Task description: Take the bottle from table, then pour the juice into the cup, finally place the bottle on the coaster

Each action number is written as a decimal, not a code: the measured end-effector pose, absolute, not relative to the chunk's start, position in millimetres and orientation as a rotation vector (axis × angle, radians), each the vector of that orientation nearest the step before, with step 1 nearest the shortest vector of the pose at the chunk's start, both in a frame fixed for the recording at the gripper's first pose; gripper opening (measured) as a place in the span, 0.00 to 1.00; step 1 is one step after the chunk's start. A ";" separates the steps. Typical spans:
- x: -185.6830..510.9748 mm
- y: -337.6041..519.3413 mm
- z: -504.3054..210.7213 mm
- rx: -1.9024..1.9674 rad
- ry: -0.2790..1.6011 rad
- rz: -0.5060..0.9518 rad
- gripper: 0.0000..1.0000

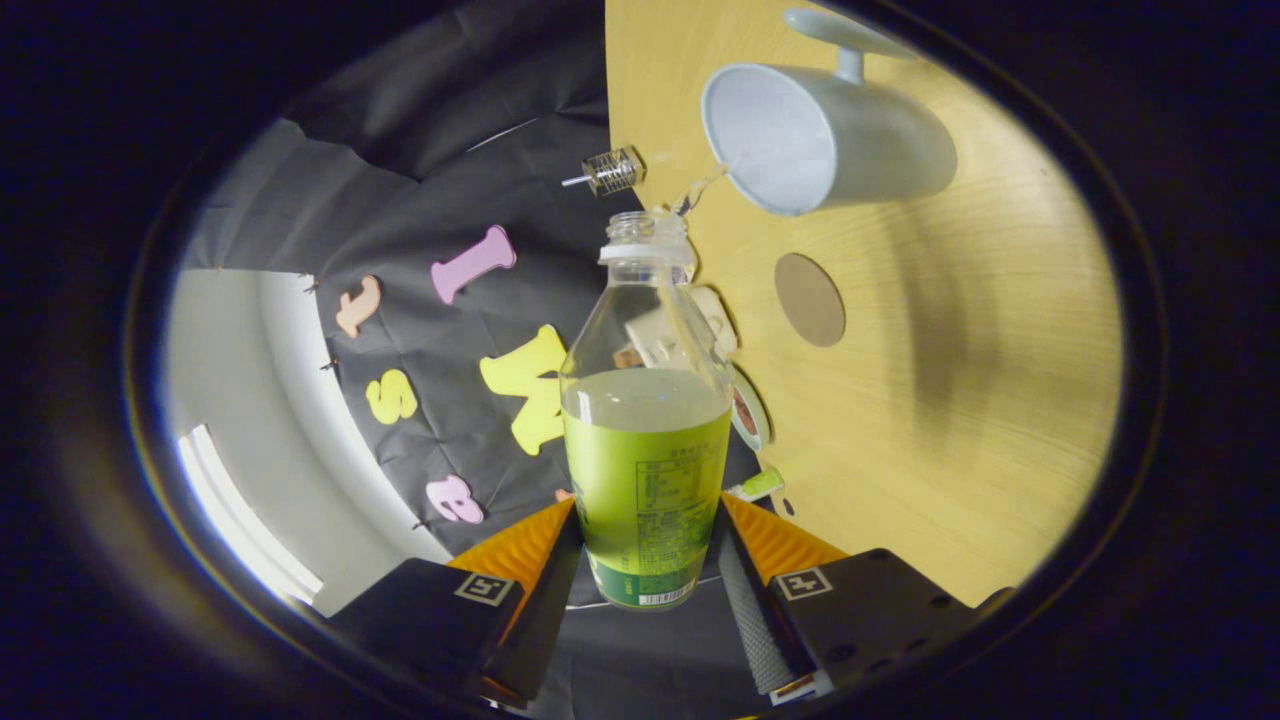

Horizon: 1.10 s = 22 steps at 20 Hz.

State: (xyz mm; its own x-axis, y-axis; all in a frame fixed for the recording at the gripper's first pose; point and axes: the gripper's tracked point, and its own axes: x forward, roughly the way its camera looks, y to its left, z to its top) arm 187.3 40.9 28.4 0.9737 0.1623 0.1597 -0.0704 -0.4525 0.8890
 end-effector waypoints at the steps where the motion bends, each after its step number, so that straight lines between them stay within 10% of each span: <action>1: 186.4 39.5 31.2 2.042 0.067 0.271 0.80; 22: 188.2 23.6 64.8 2.186 -0.041 0.341 0.79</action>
